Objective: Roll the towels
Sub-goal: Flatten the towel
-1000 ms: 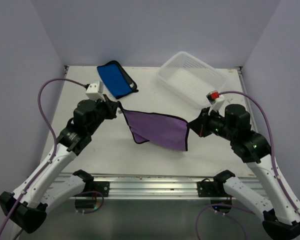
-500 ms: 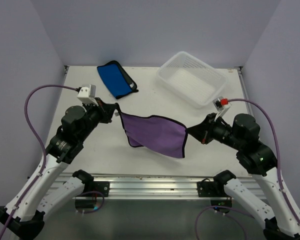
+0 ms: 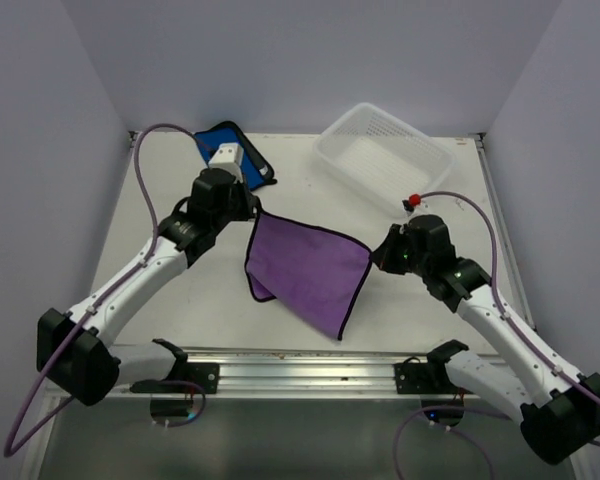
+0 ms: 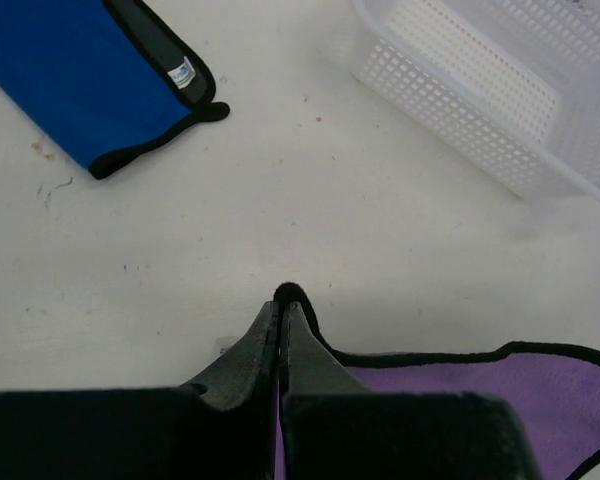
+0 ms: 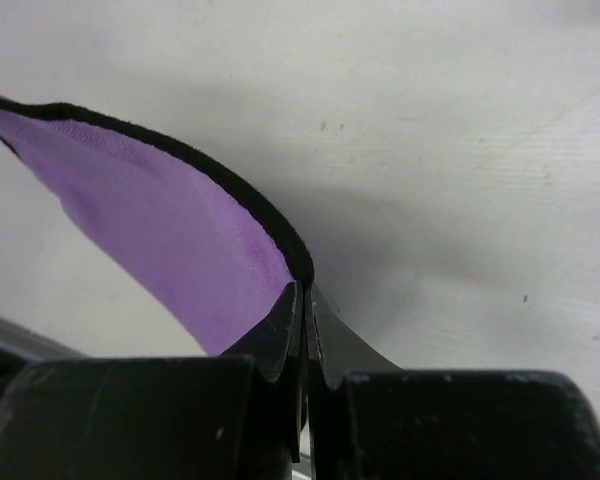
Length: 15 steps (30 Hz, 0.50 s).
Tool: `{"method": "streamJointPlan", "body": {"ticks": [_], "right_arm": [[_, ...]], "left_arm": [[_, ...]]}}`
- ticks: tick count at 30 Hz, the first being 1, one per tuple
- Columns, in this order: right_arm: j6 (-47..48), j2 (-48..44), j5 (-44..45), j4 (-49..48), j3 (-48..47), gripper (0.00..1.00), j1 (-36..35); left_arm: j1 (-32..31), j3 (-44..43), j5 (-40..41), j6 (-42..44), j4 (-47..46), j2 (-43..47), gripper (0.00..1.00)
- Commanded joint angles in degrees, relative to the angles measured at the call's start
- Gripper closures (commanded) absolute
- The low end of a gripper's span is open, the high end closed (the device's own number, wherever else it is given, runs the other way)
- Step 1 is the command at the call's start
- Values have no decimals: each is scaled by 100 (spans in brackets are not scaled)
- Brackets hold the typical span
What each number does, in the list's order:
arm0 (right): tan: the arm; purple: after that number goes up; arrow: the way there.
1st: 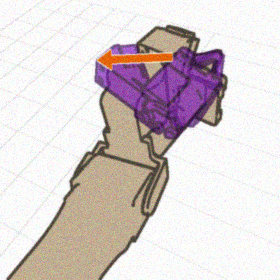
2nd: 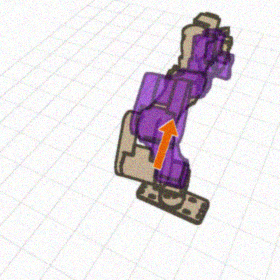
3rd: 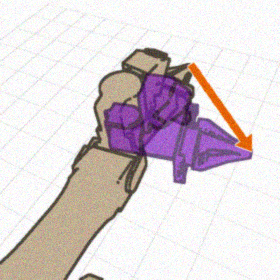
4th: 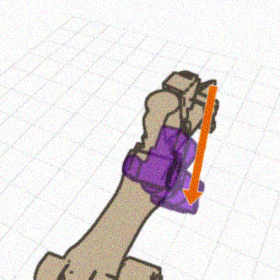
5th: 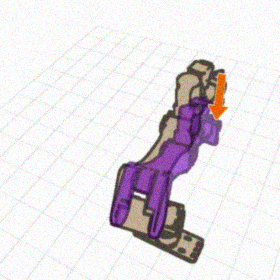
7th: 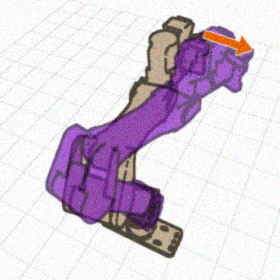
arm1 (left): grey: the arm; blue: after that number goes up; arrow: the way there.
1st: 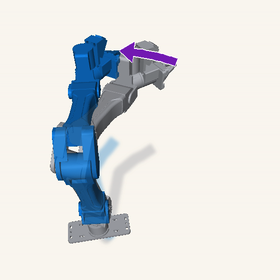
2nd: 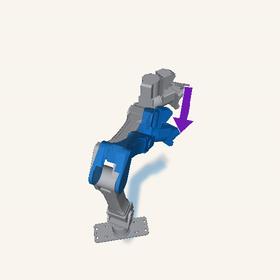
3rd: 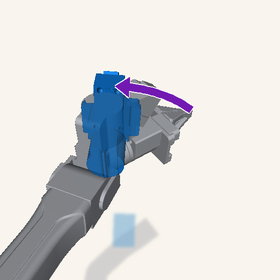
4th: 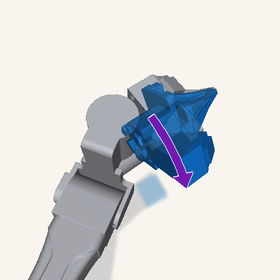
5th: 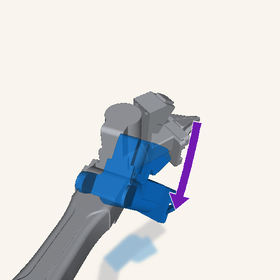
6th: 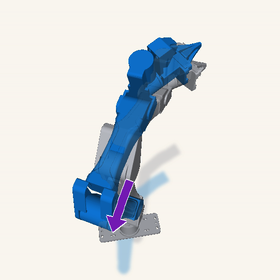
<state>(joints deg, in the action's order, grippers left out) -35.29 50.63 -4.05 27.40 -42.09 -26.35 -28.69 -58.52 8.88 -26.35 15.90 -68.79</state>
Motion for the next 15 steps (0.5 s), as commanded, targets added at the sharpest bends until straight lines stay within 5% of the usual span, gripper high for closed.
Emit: {"method": "streamJointPlan", "body": {"ticks": [1, 8, 15], "right_arm": [[469, 341, 1238, -709, -466, 100, 7], [1041, 1326, 1442, -1236, -1126, 100, 130], [1296, 1819, 776, -1281, -1653, 100, 455]], "left_arm": [[-5, -580, 210, 253, -816, -581, 100], [12, -1108, 280, 297, -1229, -1829, 100], [91, -1399, 281, 341, -1238, -2104, 100]]}}
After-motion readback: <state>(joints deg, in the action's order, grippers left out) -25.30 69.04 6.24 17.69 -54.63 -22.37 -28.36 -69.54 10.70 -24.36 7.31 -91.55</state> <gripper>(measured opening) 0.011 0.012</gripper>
